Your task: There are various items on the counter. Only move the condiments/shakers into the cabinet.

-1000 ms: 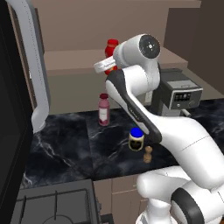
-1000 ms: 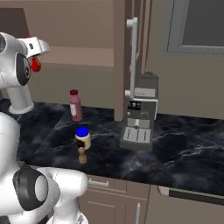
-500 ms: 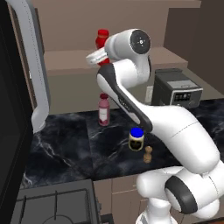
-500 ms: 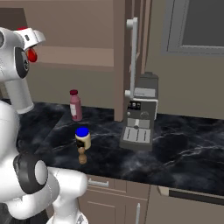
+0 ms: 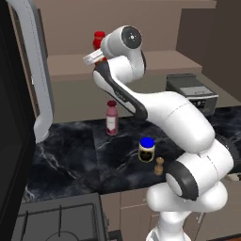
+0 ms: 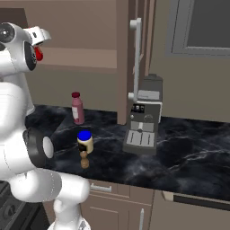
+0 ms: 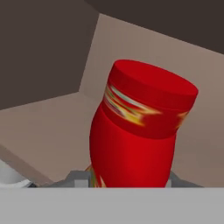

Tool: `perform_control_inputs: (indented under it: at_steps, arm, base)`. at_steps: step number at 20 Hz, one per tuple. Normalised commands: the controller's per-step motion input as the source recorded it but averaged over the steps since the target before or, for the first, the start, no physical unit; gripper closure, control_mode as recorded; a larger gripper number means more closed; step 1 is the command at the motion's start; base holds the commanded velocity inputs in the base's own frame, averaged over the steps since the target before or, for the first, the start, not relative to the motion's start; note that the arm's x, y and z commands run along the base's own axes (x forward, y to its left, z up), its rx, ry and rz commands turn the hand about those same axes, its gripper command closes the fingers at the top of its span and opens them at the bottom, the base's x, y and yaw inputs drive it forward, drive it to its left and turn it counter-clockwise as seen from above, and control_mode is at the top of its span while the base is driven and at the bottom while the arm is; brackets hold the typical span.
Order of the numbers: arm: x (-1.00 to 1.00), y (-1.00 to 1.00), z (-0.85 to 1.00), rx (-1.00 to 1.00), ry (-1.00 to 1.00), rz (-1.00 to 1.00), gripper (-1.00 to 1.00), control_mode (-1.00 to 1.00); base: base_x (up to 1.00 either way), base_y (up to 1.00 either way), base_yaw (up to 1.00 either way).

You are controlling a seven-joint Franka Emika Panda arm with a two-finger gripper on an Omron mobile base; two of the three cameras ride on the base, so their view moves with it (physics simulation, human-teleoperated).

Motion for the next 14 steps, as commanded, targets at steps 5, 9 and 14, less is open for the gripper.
perform_control_inputs:
  at_steps: [5,9,14]
  arm:
    - [0.73,0.07,-0.14,-0.01,0.13,0.00,1.00,-1.00]
    - [0.43,0.01,-0.15,0.00,0.00,0.00,1.00,-1.00]
    - [0.45,0.12,-0.23,0.00,-0.01,-0.01,1.00,-1.00]
  base:
    - [0.00,0.00,0.00]
    - [0.00,0.00,0.00]
    - [0.00,0.00,0.00]
